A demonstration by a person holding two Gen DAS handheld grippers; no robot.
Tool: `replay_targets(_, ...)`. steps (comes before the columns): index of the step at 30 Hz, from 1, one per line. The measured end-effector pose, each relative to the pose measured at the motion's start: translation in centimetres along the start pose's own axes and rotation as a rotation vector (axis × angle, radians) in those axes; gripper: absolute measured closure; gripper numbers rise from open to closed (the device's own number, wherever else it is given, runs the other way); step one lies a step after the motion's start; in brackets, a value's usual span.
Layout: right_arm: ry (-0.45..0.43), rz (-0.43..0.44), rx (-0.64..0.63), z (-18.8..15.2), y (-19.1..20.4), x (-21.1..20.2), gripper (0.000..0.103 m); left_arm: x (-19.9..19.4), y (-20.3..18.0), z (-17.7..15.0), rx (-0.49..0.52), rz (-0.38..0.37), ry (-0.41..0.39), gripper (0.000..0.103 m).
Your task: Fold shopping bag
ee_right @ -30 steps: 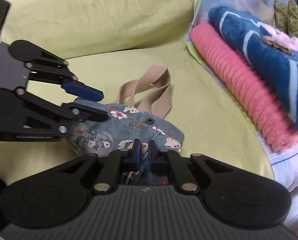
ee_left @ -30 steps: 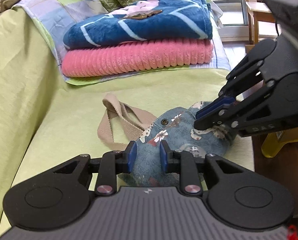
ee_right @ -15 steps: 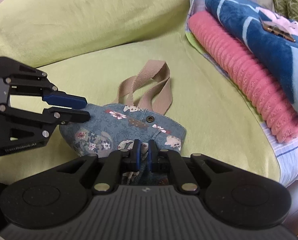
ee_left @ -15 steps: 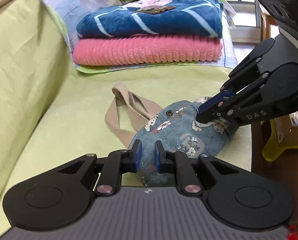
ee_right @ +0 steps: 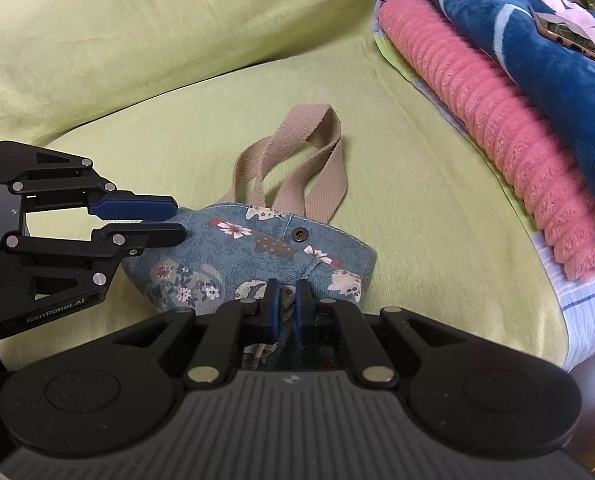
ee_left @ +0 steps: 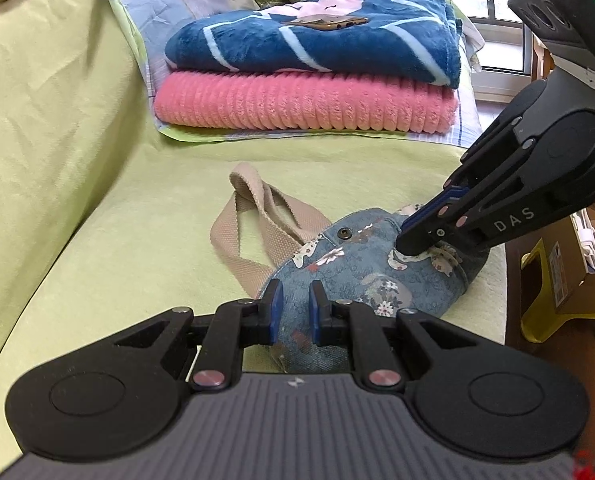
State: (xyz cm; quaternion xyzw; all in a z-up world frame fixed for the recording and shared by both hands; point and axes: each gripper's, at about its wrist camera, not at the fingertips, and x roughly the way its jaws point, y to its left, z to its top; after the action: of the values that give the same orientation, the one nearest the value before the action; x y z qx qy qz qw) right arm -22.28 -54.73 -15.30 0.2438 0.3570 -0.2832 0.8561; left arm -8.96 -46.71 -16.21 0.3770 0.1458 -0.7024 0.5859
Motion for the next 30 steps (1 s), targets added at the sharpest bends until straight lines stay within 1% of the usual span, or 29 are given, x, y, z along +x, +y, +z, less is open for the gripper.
replay_targets(13, 0.011, 0.007, -0.001, 0.3, -0.2, -0.1, 0.099, -0.2, -0.1, 0.0, -0.002, 0.006, -0.009, 0.088)
replay_targets(16, 0.013, 0.006, -0.006, 0.3, -0.1, -0.1, 0.099, -0.3, -0.5, 0.1, 0.026, 0.015, -0.008, 0.088)
replay_targets(24, 0.013, 0.005, -0.007, 0.2, -0.1, -0.1, 0.099, -0.3, -0.3, 0.0, 0.014, 0.010, -0.012, 0.088)
replay_targets(27, 0.011, 0.006, -0.005, 0.1, -0.1, -0.1, 0.099, -0.3, -0.7, 0.1, 0.037, 0.024, -0.006, 0.088)
replay_targets(30, 0.012, 0.006, -0.005, 0.1, -0.1, -0.1, 0.099, -0.8, -1.6, 0.1, 0.108, 0.045, -0.017, 0.088)
